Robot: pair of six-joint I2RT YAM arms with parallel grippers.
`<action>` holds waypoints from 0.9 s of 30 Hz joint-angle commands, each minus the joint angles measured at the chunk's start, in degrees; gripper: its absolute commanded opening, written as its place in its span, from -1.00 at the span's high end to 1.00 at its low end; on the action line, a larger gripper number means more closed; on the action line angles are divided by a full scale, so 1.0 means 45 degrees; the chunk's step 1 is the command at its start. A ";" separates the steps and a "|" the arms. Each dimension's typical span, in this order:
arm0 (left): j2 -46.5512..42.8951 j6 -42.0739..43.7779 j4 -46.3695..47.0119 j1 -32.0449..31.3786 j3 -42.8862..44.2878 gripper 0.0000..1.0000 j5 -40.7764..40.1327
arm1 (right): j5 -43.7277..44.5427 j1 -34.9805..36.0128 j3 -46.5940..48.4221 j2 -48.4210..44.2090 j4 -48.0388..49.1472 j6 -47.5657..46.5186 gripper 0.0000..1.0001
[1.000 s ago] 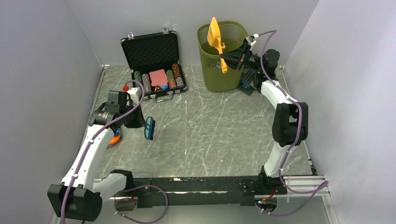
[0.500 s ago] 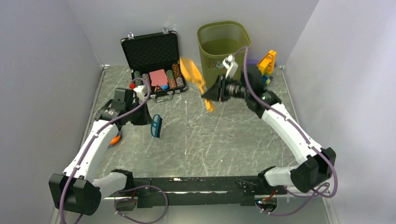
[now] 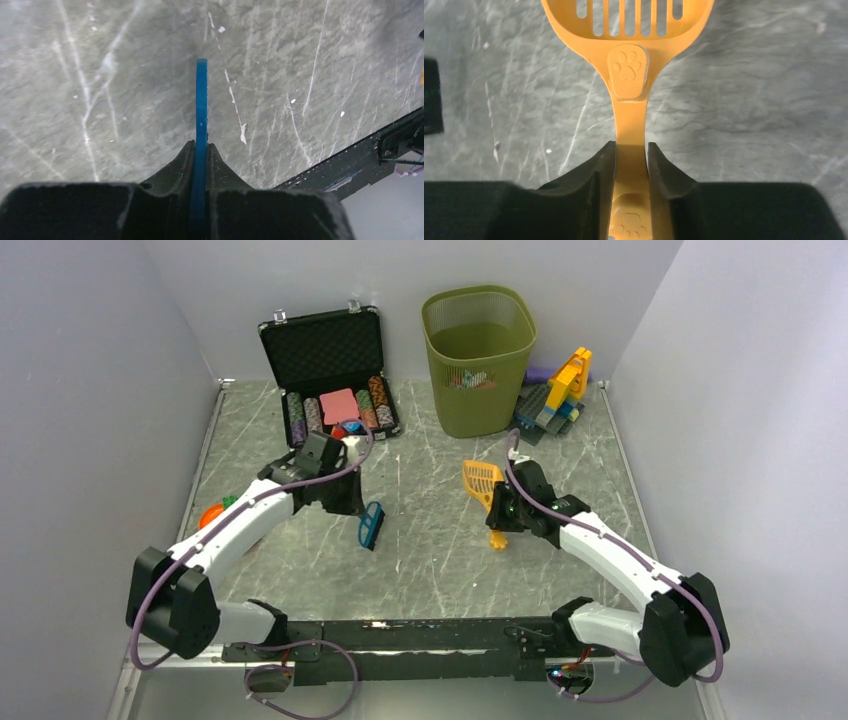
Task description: Sweep away the paper scraps from the table
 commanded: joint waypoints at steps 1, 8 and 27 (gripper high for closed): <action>0.0668 -0.0614 0.0946 -0.0919 0.0753 1.00 -0.0202 | 0.2712 -0.0010 -0.0326 -0.0612 0.0288 0.0611 0.02; 0.1321 -0.1005 0.1335 -0.1552 0.1311 1.00 -0.0302 | 0.2916 0.0000 -0.0446 -0.1497 0.0323 0.0724 -0.80; 0.1326 -0.2109 0.2682 -0.1565 0.2912 -0.99 -0.0706 | 0.3204 -0.0002 -0.0662 -0.4611 -0.0692 0.0573 -0.79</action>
